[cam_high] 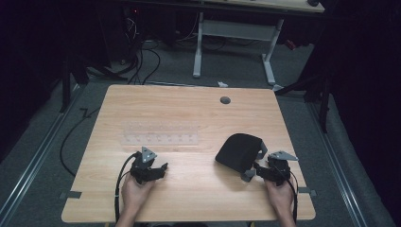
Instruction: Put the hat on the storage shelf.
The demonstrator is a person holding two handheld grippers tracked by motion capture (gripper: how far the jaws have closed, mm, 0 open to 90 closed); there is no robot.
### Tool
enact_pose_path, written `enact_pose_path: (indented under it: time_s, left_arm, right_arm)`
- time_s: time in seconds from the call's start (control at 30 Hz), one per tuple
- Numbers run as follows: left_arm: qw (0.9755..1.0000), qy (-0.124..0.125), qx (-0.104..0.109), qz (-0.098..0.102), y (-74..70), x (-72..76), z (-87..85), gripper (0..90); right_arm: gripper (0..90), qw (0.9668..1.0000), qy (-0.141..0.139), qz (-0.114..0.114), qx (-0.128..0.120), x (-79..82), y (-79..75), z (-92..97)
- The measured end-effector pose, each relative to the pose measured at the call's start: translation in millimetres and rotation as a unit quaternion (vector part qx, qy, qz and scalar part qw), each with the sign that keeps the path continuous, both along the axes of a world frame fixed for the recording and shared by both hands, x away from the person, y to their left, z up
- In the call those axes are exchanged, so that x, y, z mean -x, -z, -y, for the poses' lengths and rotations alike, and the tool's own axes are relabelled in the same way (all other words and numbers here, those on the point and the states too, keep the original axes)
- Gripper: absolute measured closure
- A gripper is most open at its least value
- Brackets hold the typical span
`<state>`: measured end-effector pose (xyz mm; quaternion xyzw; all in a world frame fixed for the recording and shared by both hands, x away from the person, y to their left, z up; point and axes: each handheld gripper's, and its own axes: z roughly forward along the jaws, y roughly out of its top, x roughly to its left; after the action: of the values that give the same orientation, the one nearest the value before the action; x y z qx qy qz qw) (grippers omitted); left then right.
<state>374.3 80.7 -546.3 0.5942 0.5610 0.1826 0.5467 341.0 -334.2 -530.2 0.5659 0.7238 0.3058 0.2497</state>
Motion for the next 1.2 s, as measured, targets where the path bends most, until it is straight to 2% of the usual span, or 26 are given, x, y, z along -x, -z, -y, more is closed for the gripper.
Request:
enact_pose_path:
  time_s: [0.6,0.77,0.9,0.93,1.2]
  left_arm:
    - [1.0000,0.001,-0.001,0.000,0.1,-0.1,0.2,30.2]
    - [1.0000,0.001,-0.001,0.000,0.2,-0.1,0.2,30.1]
    - [1.0000,0.001,-0.002,0.000,0.2,-0.1,0.2,30.1]
    - [1.0000,0.001,-0.002,0.000,0.2,-0.1,0.2,30.1]
    - [1.0000,0.001,-0.002,0.000,0.2,-0.1,0.1,30.1]
  right_arm:
    - [35.0,1.0000,-0.004,0.000,-0.004,0.2,-0.2,1.2]
    - [37.6,0.9999,0.006,-0.006,-0.010,3.3,-2.1,5.0]
    - [40.2,0.9998,0.007,0.003,-0.016,8.7,-6.7,7.8]
    - [42.9,0.9996,0.006,0.016,-0.021,11.3,-9.5,10.1]
    - [45.1,0.9984,0.007,0.030,-0.047,17.1,-19.3,15.5]
